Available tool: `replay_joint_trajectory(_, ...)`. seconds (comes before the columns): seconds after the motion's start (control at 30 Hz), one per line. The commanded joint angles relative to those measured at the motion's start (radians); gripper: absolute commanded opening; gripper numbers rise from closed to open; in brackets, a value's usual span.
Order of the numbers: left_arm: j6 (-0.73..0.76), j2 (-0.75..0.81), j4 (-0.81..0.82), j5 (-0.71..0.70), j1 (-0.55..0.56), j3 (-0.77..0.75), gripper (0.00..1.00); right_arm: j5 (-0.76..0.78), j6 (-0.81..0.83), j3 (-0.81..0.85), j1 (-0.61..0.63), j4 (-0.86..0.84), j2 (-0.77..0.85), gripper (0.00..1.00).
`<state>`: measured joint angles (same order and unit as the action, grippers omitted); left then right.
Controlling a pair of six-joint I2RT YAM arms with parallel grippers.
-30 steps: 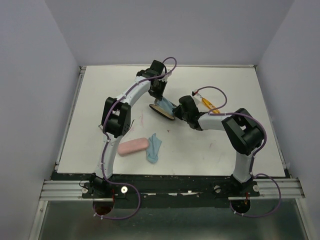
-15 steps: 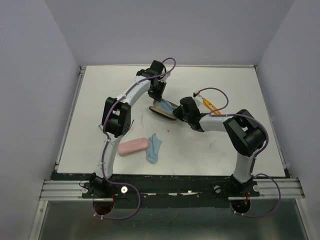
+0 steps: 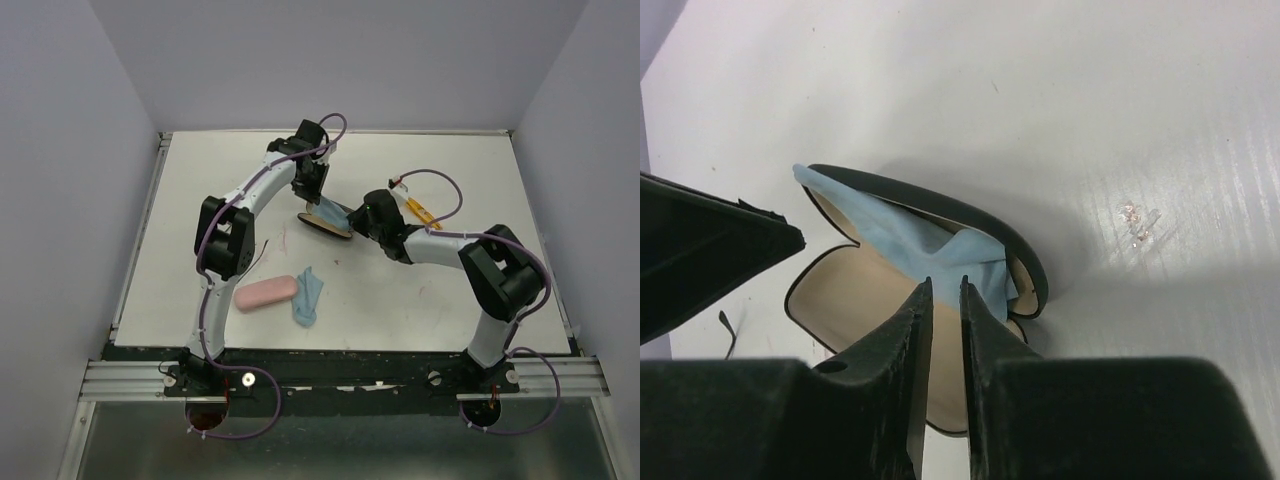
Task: Organize the sunglasses
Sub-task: Smooth out the folded cleaning cloth near the sunglasses case.
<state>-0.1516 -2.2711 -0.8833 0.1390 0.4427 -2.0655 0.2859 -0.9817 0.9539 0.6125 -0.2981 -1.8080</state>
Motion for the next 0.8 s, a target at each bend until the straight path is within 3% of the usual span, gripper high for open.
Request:
replay_joint_trajectory(0.0, -0.045, 0.050, 0.010, 0.008, 0.005, 0.036, 0.28, -0.020, 0.067, 0.002, 0.013, -0.022, 0.007, 0.24)
replay_joint_trajectory(0.27, -0.126, 0.068, 0.127, 0.140, 0.004, 0.088, 0.22, -0.048, 0.130, 0.092, 0.016, -0.006, -0.077, 0.22)
replay_joint_trajectory(0.77, -0.206, -0.033, 0.089, 0.131, 0.002, 0.050, 0.17, 0.081, 0.170, 0.148, 0.016, 0.011, -0.134, 0.22)
